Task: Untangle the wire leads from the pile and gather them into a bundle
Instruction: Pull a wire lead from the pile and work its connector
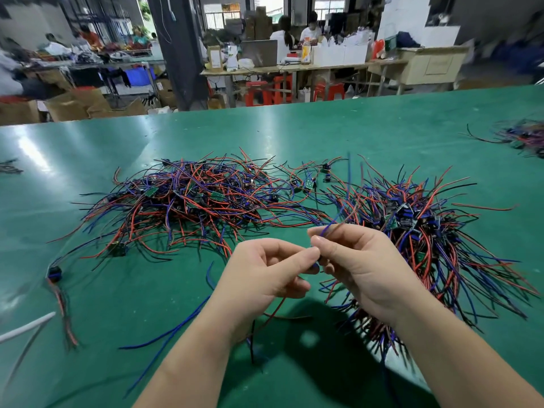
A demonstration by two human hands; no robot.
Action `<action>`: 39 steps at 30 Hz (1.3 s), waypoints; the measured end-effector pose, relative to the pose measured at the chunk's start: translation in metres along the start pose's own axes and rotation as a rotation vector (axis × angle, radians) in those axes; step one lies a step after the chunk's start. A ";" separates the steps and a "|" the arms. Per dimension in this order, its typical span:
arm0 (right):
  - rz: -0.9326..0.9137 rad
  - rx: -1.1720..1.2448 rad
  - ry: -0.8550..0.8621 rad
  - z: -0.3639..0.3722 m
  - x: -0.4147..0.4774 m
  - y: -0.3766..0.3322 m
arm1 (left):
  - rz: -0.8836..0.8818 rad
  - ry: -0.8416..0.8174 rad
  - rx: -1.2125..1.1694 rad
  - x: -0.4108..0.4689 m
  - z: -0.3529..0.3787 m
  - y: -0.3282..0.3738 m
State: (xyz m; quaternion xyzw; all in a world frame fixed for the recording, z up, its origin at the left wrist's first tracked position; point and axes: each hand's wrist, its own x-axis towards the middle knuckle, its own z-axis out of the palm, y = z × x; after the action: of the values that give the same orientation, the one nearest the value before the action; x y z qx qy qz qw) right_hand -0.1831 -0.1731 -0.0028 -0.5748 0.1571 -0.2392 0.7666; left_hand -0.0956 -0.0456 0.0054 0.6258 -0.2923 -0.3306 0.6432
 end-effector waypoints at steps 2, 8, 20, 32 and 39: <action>0.022 -0.025 -0.025 -0.002 0.000 -0.001 | -0.008 0.001 0.016 0.000 0.000 -0.002; 0.015 -0.144 0.079 -0.009 0.002 -0.004 | -0.056 -0.025 0.093 0.001 0.002 -0.005; -0.185 0.060 0.418 -0.030 0.007 -0.028 | -0.201 -0.331 0.166 -0.008 0.002 0.002; -0.208 0.153 0.526 -0.025 0.003 -0.034 | -0.248 -0.353 0.146 -0.008 -0.006 0.005; -0.117 0.245 0.468 -0.027 0.009 -0.030 | -0.178 -0.653 -0.049 -0.011 -0.015 0.007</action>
State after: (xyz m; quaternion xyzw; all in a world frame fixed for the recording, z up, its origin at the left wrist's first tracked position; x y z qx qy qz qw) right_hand -0.1953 -0.2063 0.0188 -0.4149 0.2663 -0.4268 0.7581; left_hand -0.0896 -0.0277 0.0122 0.4942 -0.4189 -0.5755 0.4992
